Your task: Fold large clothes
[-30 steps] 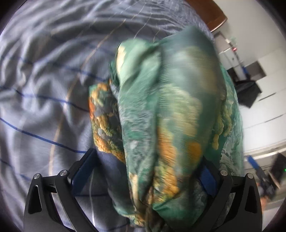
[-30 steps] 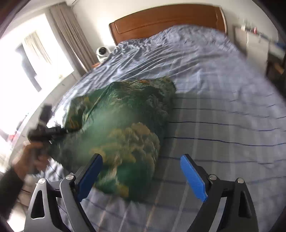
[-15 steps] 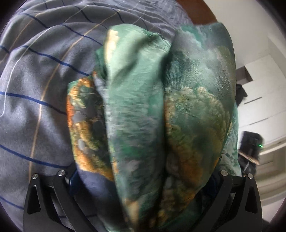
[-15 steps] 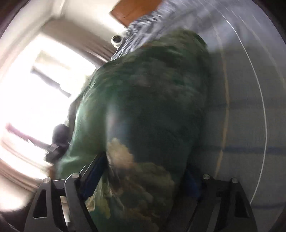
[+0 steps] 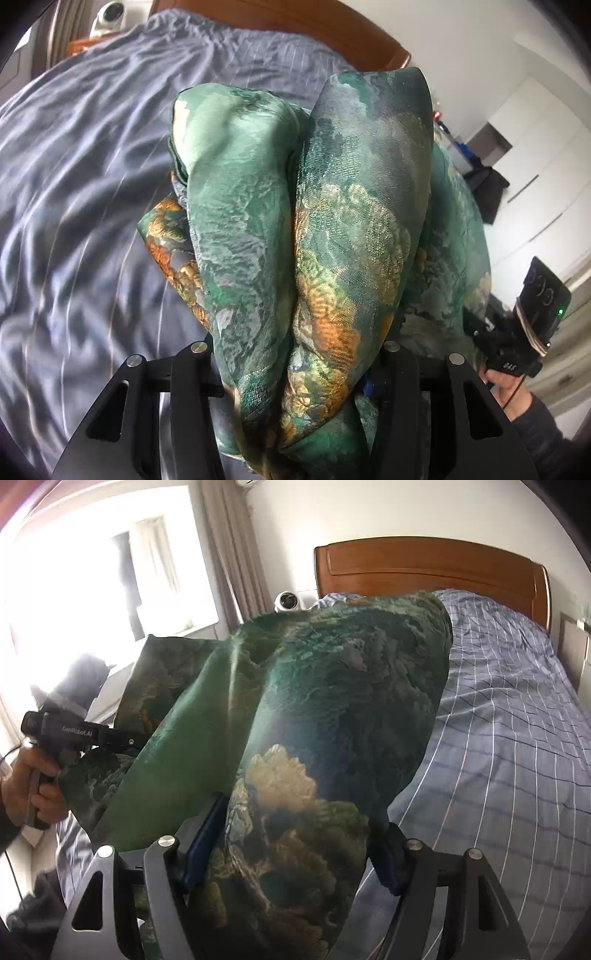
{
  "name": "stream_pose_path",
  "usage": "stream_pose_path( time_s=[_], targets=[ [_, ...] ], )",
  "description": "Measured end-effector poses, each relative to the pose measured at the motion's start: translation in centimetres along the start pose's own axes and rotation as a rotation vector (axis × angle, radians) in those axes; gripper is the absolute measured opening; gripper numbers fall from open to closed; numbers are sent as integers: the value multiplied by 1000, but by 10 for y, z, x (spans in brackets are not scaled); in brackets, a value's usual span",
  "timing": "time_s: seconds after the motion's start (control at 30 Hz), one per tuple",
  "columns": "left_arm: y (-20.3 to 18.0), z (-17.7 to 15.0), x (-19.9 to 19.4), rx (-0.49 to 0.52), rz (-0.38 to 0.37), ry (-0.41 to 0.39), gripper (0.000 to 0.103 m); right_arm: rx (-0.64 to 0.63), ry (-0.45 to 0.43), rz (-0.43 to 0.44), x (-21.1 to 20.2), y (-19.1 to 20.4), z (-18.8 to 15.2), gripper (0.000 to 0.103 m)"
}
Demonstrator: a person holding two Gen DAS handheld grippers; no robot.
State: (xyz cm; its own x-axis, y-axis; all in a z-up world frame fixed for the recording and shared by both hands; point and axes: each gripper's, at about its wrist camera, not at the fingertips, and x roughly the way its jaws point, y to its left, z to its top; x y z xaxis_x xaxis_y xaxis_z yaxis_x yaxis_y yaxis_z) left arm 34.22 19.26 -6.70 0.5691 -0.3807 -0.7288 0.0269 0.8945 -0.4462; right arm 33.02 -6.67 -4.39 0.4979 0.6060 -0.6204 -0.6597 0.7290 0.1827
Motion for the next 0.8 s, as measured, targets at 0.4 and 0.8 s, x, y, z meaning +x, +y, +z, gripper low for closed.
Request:
stream_pose_path(
  time_s=[0.4,0.8],
  targets=[
    [23,-1,24,36,124,-30,86,431,105,149,62,-123,-39,95],
    [-121,-75,-109,263,597,-400,103,106,-146,-364,-114,-13,-26,95]
  ],
)
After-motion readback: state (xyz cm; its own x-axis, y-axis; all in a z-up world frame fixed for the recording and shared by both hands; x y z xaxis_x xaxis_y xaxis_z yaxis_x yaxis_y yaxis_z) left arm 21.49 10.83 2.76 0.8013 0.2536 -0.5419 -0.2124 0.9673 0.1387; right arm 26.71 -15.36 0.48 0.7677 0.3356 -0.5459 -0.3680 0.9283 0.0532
